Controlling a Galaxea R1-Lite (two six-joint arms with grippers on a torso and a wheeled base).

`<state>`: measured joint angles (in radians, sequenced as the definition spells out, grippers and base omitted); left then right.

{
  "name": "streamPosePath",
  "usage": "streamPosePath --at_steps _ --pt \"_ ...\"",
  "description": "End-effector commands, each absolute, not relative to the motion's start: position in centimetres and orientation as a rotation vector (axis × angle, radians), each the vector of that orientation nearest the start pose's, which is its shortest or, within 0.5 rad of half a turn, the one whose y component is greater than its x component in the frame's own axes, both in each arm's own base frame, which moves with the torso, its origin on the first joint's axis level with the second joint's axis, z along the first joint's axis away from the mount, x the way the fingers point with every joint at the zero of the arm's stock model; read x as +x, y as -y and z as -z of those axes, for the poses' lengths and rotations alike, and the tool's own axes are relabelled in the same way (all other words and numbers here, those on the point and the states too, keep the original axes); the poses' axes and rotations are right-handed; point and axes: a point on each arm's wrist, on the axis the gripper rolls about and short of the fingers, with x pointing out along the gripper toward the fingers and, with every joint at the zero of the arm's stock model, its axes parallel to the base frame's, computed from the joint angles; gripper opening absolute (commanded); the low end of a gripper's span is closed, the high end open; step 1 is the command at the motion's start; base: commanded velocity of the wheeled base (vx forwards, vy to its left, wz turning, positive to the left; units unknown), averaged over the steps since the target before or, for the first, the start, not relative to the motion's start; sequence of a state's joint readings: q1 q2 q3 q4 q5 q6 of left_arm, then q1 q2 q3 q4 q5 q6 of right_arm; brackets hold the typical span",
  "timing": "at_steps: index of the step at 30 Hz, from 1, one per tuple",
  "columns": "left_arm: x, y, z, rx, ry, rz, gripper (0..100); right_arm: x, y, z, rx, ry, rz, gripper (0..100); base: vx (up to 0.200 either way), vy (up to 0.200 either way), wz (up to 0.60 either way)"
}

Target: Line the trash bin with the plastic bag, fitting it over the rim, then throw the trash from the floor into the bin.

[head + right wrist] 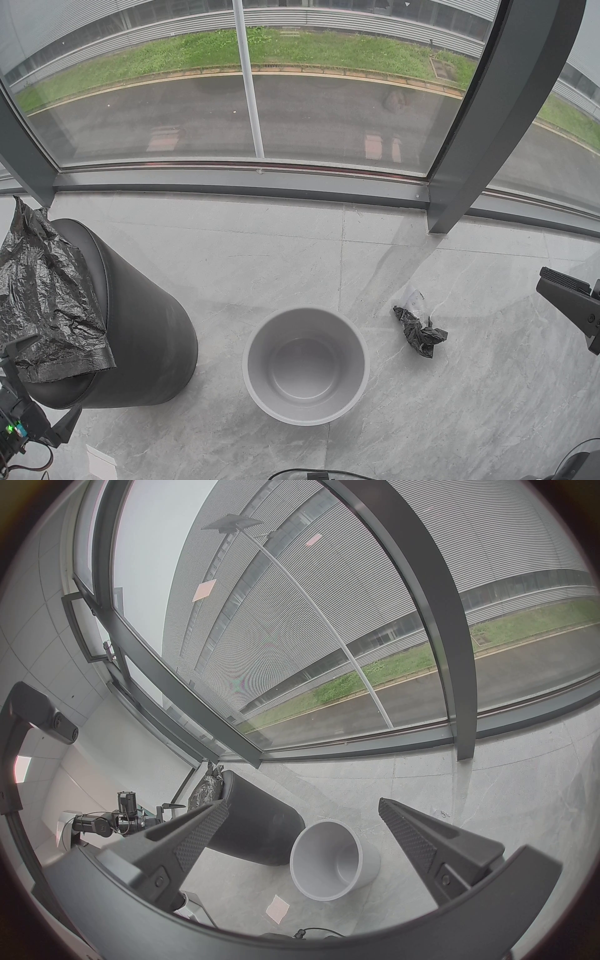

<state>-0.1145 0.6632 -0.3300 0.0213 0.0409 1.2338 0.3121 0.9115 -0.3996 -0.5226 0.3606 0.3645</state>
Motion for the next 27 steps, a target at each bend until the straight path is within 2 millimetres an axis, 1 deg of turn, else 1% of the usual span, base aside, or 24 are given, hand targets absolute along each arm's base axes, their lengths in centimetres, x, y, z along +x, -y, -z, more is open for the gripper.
streamPosePath --at_steps 1,3,4,5,6,9,21,27 --pt "7.4 0.8 -16.6 1.235 -0.306 0.312 100 10.1 -4.1 -21.7 0.350 -0.126 -0.667 100 0.000 0.000 0.00" --pt "8.5 1.0 -16.7 1.219 -0.302 0.317 100 10.3 -4.2 -21.6 0.350 -0.130 -0.664 100 0.000 0.000 0.00" --pt "8.5 1.0 -16.7 1.219 -0.302 0.317 100 10.3 -4.2 -21.6 0.351 -0.131 -0.664 100 0.000 0.000 0.00" --pt "9.4 1.2 -16.7 1.193 -0.304 0.315 100 10.3 -4.1 -21.6 0.352 -0.131 -0.660 100 0.000 0.000 0.00" --pt "9.8 1.2 -16.6 1.182 -0.302 0.314 100 10.3 -4.1 -21.6 0.350 -0.130 -0.657 100 0.000 0.000 0.00" --pt "10.4 1.5 -16.7 1.182 -0.291 0.303 100 10.4 -4.1 -21.5 0.351 -0.134 -0.653 100 0.000 0.000 0.00" --pt "10.7 2.2 -16.6 1.169 -0.299 0.313 100 10.8 -4.1 -21.3 0.351 -0.150 -0.642 100 0.000 0.000 0.00" --pt "11.8 2.3 -16.7 1.153 -0.311 0.274 100 10.8 -4.1 -21.3 0.353 -0.150 -0.642 100 0.000 0.000 0.00"
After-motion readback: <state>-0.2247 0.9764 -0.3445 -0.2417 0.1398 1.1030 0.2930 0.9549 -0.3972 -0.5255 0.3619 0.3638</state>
